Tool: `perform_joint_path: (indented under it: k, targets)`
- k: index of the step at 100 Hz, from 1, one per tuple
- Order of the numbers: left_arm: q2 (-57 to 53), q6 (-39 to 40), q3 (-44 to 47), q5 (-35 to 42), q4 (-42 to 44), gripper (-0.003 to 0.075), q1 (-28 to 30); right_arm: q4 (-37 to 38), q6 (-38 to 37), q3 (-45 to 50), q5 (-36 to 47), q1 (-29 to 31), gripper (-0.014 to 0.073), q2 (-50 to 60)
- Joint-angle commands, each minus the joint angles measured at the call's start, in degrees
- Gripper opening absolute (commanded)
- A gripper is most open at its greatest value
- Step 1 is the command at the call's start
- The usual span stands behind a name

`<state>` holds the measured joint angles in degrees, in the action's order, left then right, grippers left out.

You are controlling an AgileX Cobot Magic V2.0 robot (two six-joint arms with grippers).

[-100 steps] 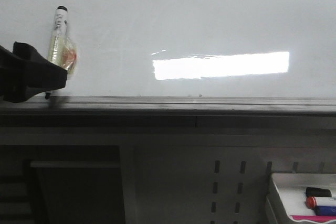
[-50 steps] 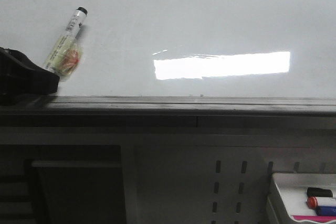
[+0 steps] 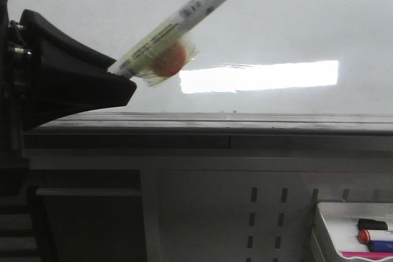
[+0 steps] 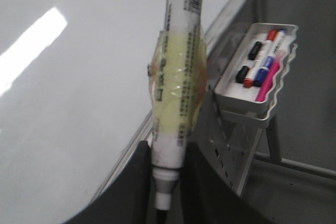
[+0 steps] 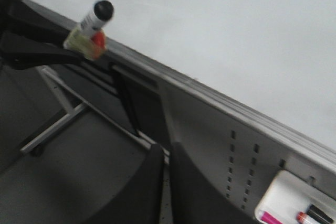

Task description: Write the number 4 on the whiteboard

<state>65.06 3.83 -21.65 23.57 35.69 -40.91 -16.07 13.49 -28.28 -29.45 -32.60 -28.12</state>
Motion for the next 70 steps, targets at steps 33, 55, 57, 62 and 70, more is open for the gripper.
perform_joint_path:
  k: [33,55,57,62,70]
  targets:
    - [-8.3,0.5,-1.4,4.2,15.8,-0.002,-2.3,-1.5,0.8,-12.8,5.5,-15.7,0.0394,-16.4]
    - [-8.3,0.5,-1.4,3.3,15.8,-0.002,-2.3,-0.8,0.8,-14.9,13.2,-21.8,0.0394,-25.4]
    - [-8.3,0.5,-1.4,3.0,15.8,-0.002,-2.3,-0.6,0.8,-15.1,13.6,-22.0,0.0394,-26.1]
    - [-8.3,0.5,-1.4,2.5,15.8,-0.002,-2.3,-0.5,0.8,-15.7,13.8,-22.0,0.0394,-27.4]
    - [-8.3,0.5,-1.4,2.5,15.8,-0.002,-2.3,-0.1,0.8,-15.8,14.1,-22.0,0.0394,-28.6]
